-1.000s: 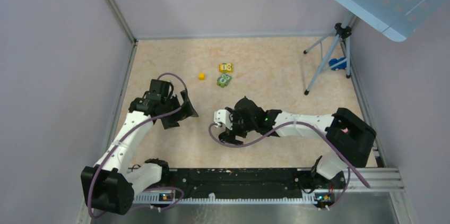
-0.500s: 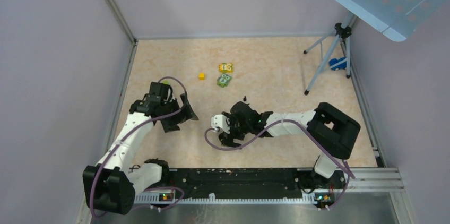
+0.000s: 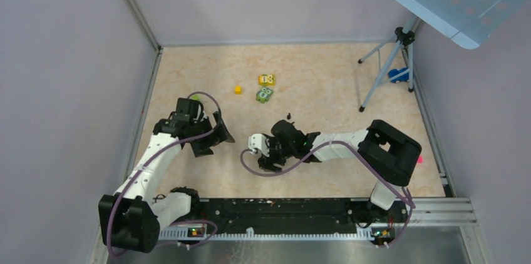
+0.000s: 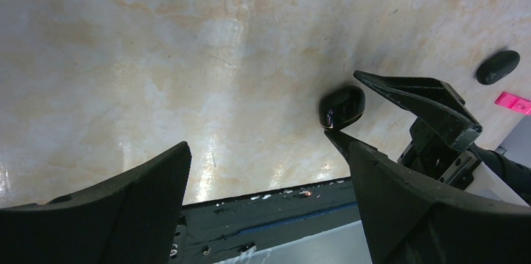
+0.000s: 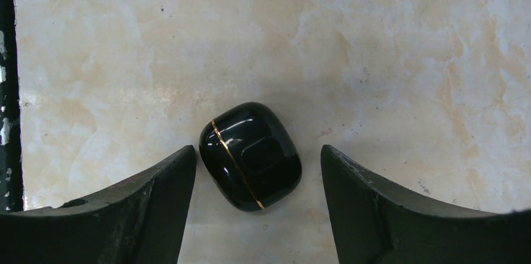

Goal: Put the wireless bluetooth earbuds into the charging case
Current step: Pick up the charging case from the center of the board, then pass from the right arm to the left

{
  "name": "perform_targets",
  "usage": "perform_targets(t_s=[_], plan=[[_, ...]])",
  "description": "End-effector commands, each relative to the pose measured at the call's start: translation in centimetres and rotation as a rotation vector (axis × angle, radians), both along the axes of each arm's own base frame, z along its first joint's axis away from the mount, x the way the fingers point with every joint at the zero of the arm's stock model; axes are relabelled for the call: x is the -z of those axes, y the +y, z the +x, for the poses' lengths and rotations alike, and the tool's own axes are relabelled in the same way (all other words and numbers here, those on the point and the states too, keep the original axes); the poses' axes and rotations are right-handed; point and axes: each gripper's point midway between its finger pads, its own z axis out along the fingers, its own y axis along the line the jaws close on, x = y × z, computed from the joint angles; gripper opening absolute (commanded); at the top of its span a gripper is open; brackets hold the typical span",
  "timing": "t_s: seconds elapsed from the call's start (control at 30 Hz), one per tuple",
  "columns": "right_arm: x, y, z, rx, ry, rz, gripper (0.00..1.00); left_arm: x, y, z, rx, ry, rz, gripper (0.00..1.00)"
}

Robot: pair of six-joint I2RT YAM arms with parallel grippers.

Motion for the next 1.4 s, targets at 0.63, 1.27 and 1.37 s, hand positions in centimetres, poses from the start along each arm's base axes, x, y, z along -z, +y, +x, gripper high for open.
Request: perform_targets(t_s=[0.63, 1.27, 1.37], plan=[[-11.5, 0.6, 3.4, 0.594, 0.148, 0.634, 0.41, -5.2, -6.6, 1.2, 0.209, -0.248, -0.443, 0.99], [-14.3, 2.3, 1.7, 0.572, 0.171, 0.853, 0.43, -4.3, -10.5, -0.2, 0.377, -0.21, -0.536, 0.8], [-14.5, 2.4, 1.6, 0.566, 0.169, 0.857, 0.43, -4.5, -11.1, -0.5, 0.393, -0.209, -0.547, 0.75]])
